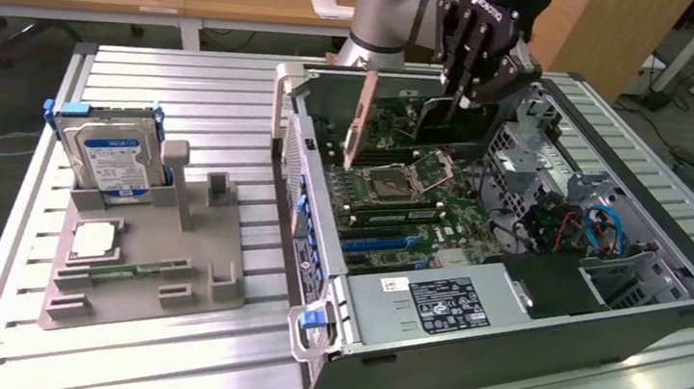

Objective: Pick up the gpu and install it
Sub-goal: 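Insert the gpu into the slot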

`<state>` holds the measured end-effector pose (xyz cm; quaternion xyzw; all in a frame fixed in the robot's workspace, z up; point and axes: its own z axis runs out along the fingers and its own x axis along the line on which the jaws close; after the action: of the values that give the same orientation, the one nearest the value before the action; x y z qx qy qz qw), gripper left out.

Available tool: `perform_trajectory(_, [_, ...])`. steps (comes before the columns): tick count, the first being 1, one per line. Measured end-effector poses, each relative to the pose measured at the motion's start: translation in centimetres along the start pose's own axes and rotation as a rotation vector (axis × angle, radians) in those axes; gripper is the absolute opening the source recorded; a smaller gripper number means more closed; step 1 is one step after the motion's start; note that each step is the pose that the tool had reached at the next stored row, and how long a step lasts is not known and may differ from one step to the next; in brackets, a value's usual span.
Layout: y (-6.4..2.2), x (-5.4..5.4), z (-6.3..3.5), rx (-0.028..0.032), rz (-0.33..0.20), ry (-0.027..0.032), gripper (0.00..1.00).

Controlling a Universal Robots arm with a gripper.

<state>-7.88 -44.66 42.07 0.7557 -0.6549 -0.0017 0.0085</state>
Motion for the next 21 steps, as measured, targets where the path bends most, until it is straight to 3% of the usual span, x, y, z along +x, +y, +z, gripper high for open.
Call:
perform_trajectory(10, [-0.34,0.05,0.12,0.0006,0.006,0.0,0.26])
perform_trajectory(21, [-0.9,0.12,0.34,0.0004,0.059,-0.0008,0.26])
